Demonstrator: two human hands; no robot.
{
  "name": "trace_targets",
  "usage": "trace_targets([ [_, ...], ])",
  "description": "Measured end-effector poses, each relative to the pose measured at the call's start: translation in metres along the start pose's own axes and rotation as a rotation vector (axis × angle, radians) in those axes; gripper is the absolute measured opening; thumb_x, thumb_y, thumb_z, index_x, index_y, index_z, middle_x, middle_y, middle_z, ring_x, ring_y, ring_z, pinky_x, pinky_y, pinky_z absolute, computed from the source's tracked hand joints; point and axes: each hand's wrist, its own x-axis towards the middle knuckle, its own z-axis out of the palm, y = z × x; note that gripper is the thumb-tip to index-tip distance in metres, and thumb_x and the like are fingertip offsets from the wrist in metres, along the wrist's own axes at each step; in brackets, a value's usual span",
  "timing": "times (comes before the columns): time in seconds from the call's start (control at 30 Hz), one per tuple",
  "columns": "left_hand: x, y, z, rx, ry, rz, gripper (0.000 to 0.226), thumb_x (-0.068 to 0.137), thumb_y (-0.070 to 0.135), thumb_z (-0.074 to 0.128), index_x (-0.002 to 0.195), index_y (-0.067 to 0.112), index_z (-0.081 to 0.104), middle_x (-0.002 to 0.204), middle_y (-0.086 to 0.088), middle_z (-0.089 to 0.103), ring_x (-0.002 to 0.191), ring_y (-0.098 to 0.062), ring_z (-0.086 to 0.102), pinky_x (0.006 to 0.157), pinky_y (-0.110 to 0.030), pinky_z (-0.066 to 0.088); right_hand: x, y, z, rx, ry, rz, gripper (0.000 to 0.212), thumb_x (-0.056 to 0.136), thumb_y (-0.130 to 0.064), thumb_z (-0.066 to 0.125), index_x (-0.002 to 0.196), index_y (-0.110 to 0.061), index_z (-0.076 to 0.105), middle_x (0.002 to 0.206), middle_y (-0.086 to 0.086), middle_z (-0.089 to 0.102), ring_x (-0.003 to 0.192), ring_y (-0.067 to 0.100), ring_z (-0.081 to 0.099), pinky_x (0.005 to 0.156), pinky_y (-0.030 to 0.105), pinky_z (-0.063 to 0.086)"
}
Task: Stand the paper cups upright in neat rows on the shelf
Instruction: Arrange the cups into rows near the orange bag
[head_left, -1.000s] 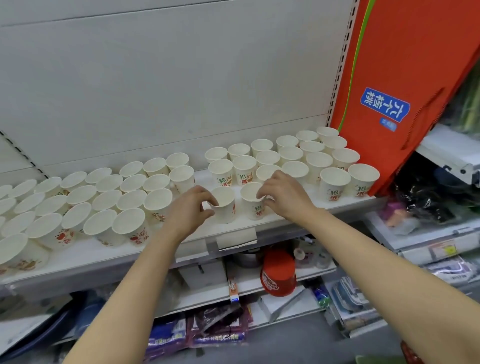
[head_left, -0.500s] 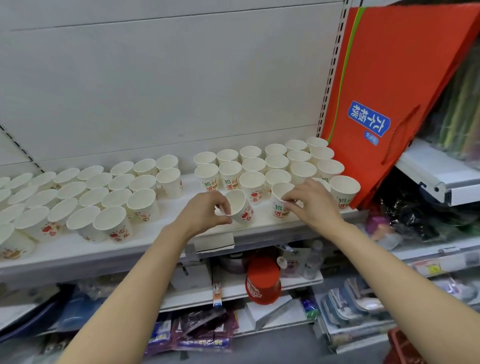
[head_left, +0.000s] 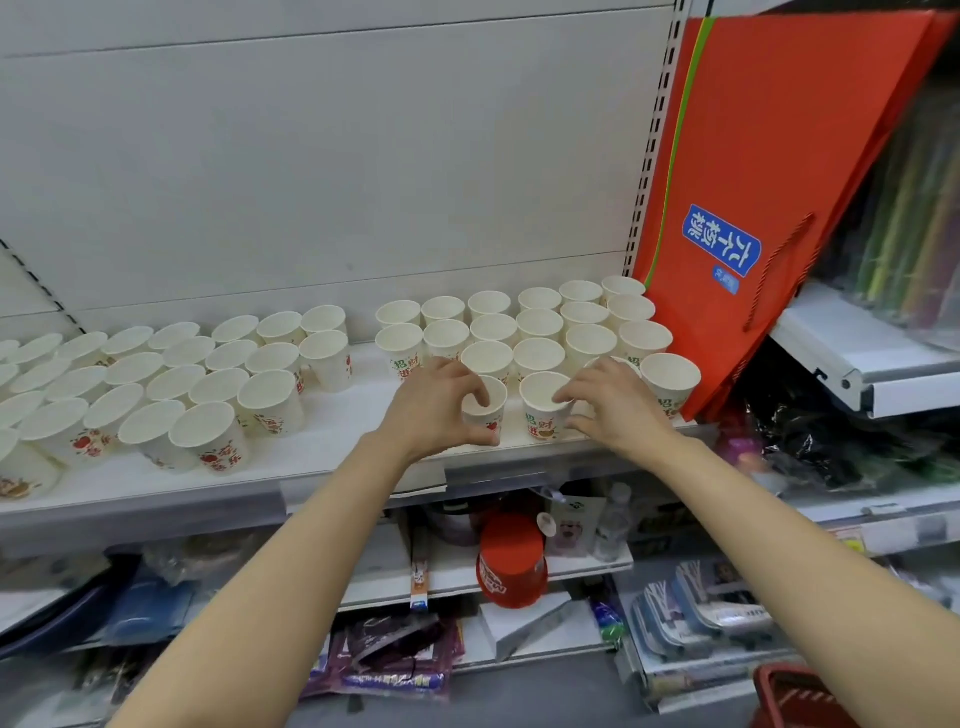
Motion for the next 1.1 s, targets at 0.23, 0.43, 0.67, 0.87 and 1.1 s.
trace_targets([
  [0.23, 0.002, 0.020, 0.011, -0.069, 0.023, -0.115, 0.018, 0.082, 0.043, 0.069, 0.088, 0.027, 0.067, 0.101, 0.010, 0.062, 0.102, -0.013, 0.050, 0.075, -0.030, 0.043, 0.003, 0.006, 0.001, -0.016, 0.024, -0.048, 0.007, 0.077, -0.028, 0.074, 0.082, -0.023, 0.071, 0.081, -0.010, 0.065, 0.088, 0.020, 0.050, 0.077, 0.035, 0.040],
  [0.43, 0.008, 0.023, 0.015, -0.119, -0.018, -0.074, 0.016, 0.083, 0.038, 0.071, 0.090, 0.025, 0.068, 0.100, 0.010, 0.061, 0.101, -0.012, 0.050, 0.076, -0.028, 0.043, 0.007, 0.018, -0.005, -0.082, 0.016, -0.148, 0.006, 0.075, -0.022, 0.077, 0.076, -0.021, 0.071, 0.075, -0.007, 0.066, 0.080, 0.022, 0.053, 0.069, 0.035, 0.043],
  [0.67, 0.000, 0.019, 0.010, -0.099, 0.077, -0.051, 0.031, 0.082, 0.047, 0.071, 0.109, 0.034, 0.064, 0.119, 0.016, 0.060, 0.113, -0.007, 0.048, 0.085, -0.028, 0.047, 0.008, 0.012, 0.000, -0.062, 0.087, -0.186, 0.022, 0.074, -0.032, 0.077, 0.094, -0.023, 0.072, 0.089, -0.007, 0.068, 0.089, 0.020, 0.056, 0.074, 0.035, 0.043],
  [0.87, -0.029, -0.014, -0.001, -0.036, 0.270, -0.146, 0.026, 0.088, 0.040, 0.067, 0.112, 0.032, 0.065, 0.115, 0.015, 0.062, 0.105, -0.011, 0.052, 0.077, -0.029, 0.048, 0.016, -0.028, 0.010, 0.017, 0.365, -0.263, 0.014, 0.076, -0.025, 0.076, 0.085, -0.016, 0.072, 0.079, -0.003, 0.067, 0.078, 0.024, 0.057, 0.068, 0.035, 0.043],
  [1.1, -0.081, -0.107, -0.029, 0.151, 0.441, -0.495, 0.016, 0.084, 0.027, 0.072, 0.099, 0.022, 0.072, 0.095, 0.003, 0.070, 0.092, -0.024, 0.055, 0.073, -0.037, 0.047, 0.051, -0.094, 0.054, 0.056, 0.350, -0.365, 0.005, 0.078, -0.023, 0.073, 0.080, -0.018, 0.071, 0.076, -0.006, 0.065, 0.075, 0.022, 0.054, 0.065, 0.031, 0.039],
])
